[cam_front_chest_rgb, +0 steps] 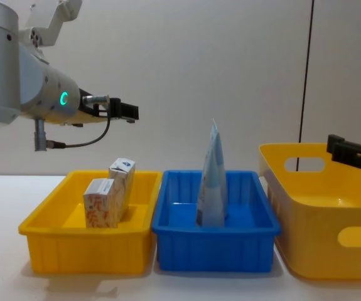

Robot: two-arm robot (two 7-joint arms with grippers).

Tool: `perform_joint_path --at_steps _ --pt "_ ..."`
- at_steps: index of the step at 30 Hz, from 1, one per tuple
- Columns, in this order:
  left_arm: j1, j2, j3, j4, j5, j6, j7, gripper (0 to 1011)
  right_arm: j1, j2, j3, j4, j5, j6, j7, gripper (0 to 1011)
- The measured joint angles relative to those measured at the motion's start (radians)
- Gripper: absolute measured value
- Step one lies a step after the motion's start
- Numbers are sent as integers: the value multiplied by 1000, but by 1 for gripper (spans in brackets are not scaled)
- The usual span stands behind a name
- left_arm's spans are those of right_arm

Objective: Bimanual collaborative sorting of washing and personal care products

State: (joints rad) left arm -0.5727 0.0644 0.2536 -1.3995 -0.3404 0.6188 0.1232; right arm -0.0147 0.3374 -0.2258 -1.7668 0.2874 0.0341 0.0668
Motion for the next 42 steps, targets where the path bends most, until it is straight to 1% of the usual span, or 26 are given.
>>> perform_joint_path --at_steps 1,2,9,16,25,33,42 --pt "4 -5 -3 -8 -2 19 7 1002 0 0 0 0 0 0 0 1002" --pt "4 -5 -3 -8 -2 19 7 1001 0 0 0 0 0 0 0 1002" --pt "22 -16 -11 -35 -4 78 24 1002 0 0 0 0 0 0 0 1002" --pt "39 -25 -13 -51 -4 118 37 1001 0 0 0 0 0 0 0 1002" --pt "55 -36 -14 -60 1 147 46 1002 0 0 0 0 0 0 0 1002" --pt "62 -44 -14 -55 8 159 49 1002 0 0 0 0 0 0 0 1002" --pt "64 -43 -7 -42 23 170 50 1001 0 0 0 0 0 0 0 1002"
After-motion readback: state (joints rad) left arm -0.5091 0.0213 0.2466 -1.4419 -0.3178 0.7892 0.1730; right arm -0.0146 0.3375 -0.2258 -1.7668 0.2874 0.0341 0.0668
